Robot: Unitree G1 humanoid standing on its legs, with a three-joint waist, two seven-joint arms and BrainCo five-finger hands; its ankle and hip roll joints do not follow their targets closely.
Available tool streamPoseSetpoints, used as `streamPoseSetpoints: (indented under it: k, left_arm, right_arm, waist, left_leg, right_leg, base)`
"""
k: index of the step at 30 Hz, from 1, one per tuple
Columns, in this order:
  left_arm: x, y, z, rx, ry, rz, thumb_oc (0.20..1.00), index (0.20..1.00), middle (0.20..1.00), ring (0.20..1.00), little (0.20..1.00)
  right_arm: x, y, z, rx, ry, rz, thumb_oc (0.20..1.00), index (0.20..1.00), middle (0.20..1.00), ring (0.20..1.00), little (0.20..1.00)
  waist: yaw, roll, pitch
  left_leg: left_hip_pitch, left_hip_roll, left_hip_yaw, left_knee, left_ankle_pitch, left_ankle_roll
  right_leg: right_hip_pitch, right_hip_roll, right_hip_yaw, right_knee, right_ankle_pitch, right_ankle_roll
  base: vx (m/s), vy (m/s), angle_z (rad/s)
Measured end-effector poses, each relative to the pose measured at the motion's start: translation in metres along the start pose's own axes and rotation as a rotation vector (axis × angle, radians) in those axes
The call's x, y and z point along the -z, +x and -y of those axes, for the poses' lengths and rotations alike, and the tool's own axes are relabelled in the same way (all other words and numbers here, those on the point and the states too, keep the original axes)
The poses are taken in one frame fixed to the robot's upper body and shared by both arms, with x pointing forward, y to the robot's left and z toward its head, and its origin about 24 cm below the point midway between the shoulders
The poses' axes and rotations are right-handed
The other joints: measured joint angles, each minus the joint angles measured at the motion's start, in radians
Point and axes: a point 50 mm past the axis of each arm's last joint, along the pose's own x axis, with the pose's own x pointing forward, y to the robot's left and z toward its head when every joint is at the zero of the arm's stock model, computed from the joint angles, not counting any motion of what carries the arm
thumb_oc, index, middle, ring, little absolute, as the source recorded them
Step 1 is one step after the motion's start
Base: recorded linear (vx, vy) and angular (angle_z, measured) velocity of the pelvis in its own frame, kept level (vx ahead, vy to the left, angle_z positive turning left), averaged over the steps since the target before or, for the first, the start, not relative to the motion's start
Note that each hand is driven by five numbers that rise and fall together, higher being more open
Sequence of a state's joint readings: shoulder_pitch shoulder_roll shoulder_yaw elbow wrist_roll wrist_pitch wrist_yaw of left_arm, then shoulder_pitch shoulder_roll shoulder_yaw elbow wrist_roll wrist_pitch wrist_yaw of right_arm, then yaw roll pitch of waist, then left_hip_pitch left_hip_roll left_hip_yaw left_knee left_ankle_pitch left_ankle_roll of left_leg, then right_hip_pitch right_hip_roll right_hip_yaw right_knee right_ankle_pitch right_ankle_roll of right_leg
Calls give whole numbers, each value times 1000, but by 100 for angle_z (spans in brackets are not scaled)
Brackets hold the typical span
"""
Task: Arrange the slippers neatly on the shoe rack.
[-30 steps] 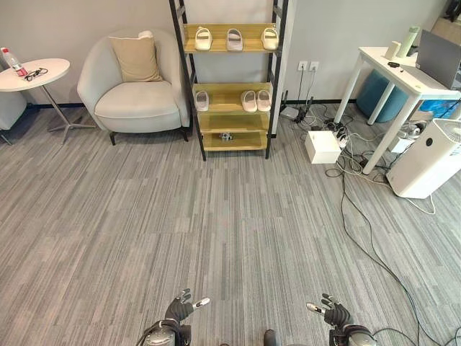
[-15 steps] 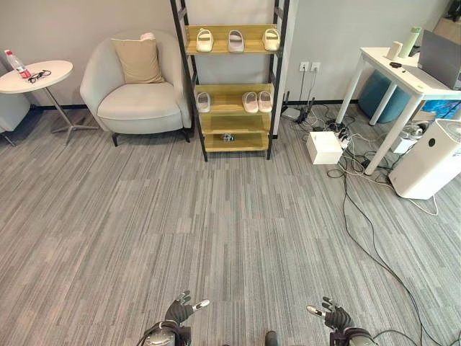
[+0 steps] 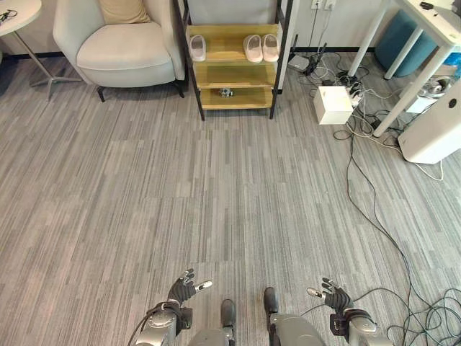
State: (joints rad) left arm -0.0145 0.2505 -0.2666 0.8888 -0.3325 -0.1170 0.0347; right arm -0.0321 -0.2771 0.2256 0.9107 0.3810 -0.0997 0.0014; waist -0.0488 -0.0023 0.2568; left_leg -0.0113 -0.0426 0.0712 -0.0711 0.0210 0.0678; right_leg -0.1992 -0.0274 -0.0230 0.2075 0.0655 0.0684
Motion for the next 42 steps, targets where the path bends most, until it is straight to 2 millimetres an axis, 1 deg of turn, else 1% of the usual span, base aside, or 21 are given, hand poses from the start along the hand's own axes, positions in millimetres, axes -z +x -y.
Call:
streamPoseSetpoints:
  k: [2, 3, 5, 10, 14, 15, 16, 18, 19, 21, 23, 25, 26, 27, 28, 31, 32, 35, 37, 40, 42]
  left_arm:
    - [0, 0, -4, -6, 15, -5, 1000, 1000, 1000, 1000, 1000]
    - [-1, 1, -5, -9, 22, -5, 1000, 1000, 1000, 1000, 1000]
    - [-4, 2, -8, -21, 27, -4, 1000, 1000, 1000, 1000, 1000]
    - [-32, 13, -14, -52, 10, 59, 1000, 1000, 1000, 1000, 1000]
    - [-14, 7, -10, -43, 3, 21, 1000, 1000, 1000, 1000, 1000]
    - [1, 2, -10, -44, -8, -16, 1000, 1000, 1000, 1000, 1000]
    - [1, 2, -8, -40, -11, -14, 1000, 1000, 1000, 1000, 1000]
    - [9, -2, 0, -24, -46, -22, 1000, 1000, 1000, 1000, 1000]
    - [5, -1, 4, -13, -45, -11, 1000, 1000, 1000, 1000, 1000]
    - [6, -1, 4, -14, -47, -15, 1000, 1000, 1000, 1000, 1000]
    - [-4, 1, 2, -13, -38, 22, 1000, 1000, 1000, 1000, 1000]
    - [-12, 1, 5, 3, -39, 60, 1000, 1000, 1000, 1000, 1000]
    - [-13, 1, 6, 5, -39, 64, 1000, 1000, 1000, 1000, 1000]
    - [-13, 1, 9, 13, -40, 62, 1000, 1000, 1000, 1000, 1000]
    - [-15, 2, 9, 13, -40, 67, 1000, 1000, 1000, 1000, 1000]
    - [-15, 3, 7, 7, -39, 62, 1000, 1000, 1000, 1000, 1000]
    - [-12, 1, 6, 2, -44, 54, 1000, 1000, 1000, 1000, 1000]
    - [-1, -2, 7, 0, -48, 24, 1000, 1000, 1000, 1000, 1000]
    - [-5, 0, 0, -13, -29, 21, 1000, 1000, 1000, 1000, 1000]
    - [-9, 0, -6, -10, 2, 42, 1000, 1000, 1000, 1000, 1000]
    - [-15, 0, -10, -3, 33, 63, 1000, 1000, 1000, 1000, 1000]
  right_arm:
    - [-20, 4, -8, -30, -1, 70, 1000, 1000, 1000, 1000, 1000]
    - [-20, 1, -9, -37, 4, 85, 1000, 1000, 1000, 1000, 1000]
    - [-27, 0, -12, -51, 3, 127, 1000, 1000, 1000, 1000, 1000]
    - [-7, -4, -3, -14, 13, 56, 1000, 1000, 1000, 1000, 1000]
    - [24, -17, 7, 20, 35, -23, 1000, 1000, 1000, 1000, 1000]
    - [33, -21, 10, 28, 38, -50, 1000, 1000, 1000, 1000, 1000]
    - [36, -22, 12, 30, 37, -65, 1000, 1000, 1000, 1000, 1000]
    - [28, -21, 23, 42, 8, -39, 1000, 1000, 1000, 1000, 1000]
    - [22, -19, 26, 46, 3, -21, 1000, 1000, 1000, 1000, 1000]
    - [8, -13, 25, 38, 2, 14, 1000, 1000, 1000, 1000, 1000]
    - [2, -11, 20, 27, 24, 47, 1000, 1000, 1000, 1000, 1000]
    - [-2, -9, 19, 27, 33, 56, 1000, 1000, 1000, 1000, 1000]
    - [-2, -8, 19, 28, 36, 51, 1000, 1000, 1000, 1000, 1000]
    - [3, -6, 20, 39, 27, 15, 1000, 1000, 1000, 1000, 1000]
    - [5, -6, 20, 41, 16, 4, 1000, 1000, 1000, 1000, 1000]
    - [7, -5, 21, 52, 3, -14, 1000, 1000, 1000, 1000, 1000]
    - [7, -5, 21, 51, 3, -12, 1000, 1000, 1000, 1000, 1000]
    - [16, -10, 27, 61, -6, -40, 1000, 1000, 1000, 1000, 1000]
    - [24, -13, 19, 35, 10, -59, 1000, 1000, 1000, 1000, 1000]
    - [43, -22, 9, -4, 27, -97, 1000, 1000, 1000, 1000, 1000]
    - [26, -16, 2, -40, 24, -35, 1000, 1000, 1000, 1000, 1000]
  waist:
    - [-8, 10, 43]
    - [-20, 3, 46]
    - [-32, 7, 49]
    - [-82, -15, 46]
    - [-106, -6, -10]
    - [-118, 2, -29]
    - [-116, -12, -36]
    - [-81, 12, -68]
    - [-74, 13, -63]
    - [-65, 2, -61]
    - [-58, -41, -59]
    - [-27, -48, -51]
    - [-23, -53, -46]
    - [-13, -33, -37]
    - [-10, -18, -31]
    - [23, -17, -5]
    - [28, -34, -1]
    - [29, -7, -26]
    - [13, -37, -43]
    - [3, -76, -73]
    - [5, -61, -78]
  left_leg:
    - [20, 4, 12, 20, -3, 5]
    - [27, -4, 2, 22, -13, 13]
    - [31, -6, -3, 19, -18, 13]
    - [80, -18, -40, 29, -87, -11]
    - [178, 29, -71, 14, -149, -60]
    - [158, 64, -76, 169, -189, -116]
    - [92, 63, -74, 332, -186, -127]
    - [-47, 85, -95, 661, -77, -200]
    - [-121, 93, -115, 821, -44, -209]
    - [-171, 89, -115, 869, -46, -210]
    - [-259, 91, -78, 851, -69, -172]
    - [-306, 91, -42, 649, -80, -143]
    - [-309, 89, -15, 504, -72, -134]
    - [-306, 92, -8, 136, 3, -130]
    - [-308, 97, -10, 1, 39, -133]
    - [-388, 81, 13, -14, 58, -117]
    - [-372, 49, 69, -14, 81, -82]
    - [-300, 28, 98, 51, 92, 25]
    - [-278, 1, 114, 94, 120, 50]
    - [-163, -55, 74, 43, 131, 108]
    - [-50, -103, 40, 9, 83, 97]
  right_leg:
    - [-155, -25, -9, 316, -70, 74]
    - [-188, -38, -16, 362, -101, 60]
    - [-191, -70, -61, 221, -130, 57]
    - [-150, -114, -142, -295, -23, 94]
    - [-68, -78, -139, -211, 30, 28]
    - [-8, -42, -132, -216, 88, -23]
    - [24, -45, -132, -225, 99, -49]
    - [78, 3, -129, -230, 51, -135]
    - [99, 7, -134, -234, 55, -140]
    - [140, 17, -118, -237, 50, -145]
    - [224, 18, -88, -249, -41, -178]
    - [265, 27, -61, -271, -48, -166]
    - [290, 30, -54, -290, -59, -150]
    - [330, 61, -53, -290, -97, -91]
    - [353, 79, -51, -290, -119, -64]
    - [425, 92, -27, -290, -166, -58]
    - [478, 67, -20, -289, -202, -23]
    - [568, 78, 53, -284, -217, -2]
    - [550, 56, 46, -157, -222, 1]
    - [415, 19, 48, 247, -236, 7]
    - [127, -51, 37, 675, -262, 56]
  base:
    - [449, 27, -10]
    - [371, -36, 8]
    - [255, -86, 6]
    - [477, -237, 19]
    - [358, -318, 35]
    - [206, -249, 43]
    - [305, -314, 38]
    - [354, -334, -8]
    - [232, -162, -37]
    - [362, -153, -32]
    - [469, -54, -9]
    - [390, 42, -37]
    - [579, 81, -30]
    - [556, 79, -23]
    - [538, 81, -20]
    - [442, 146, -57]
    - [608, 254, -83]
    - [493, 222, -62]
    - [350, 196, 14]
    - [235, 158, 47]
    - [346, 182, 57]
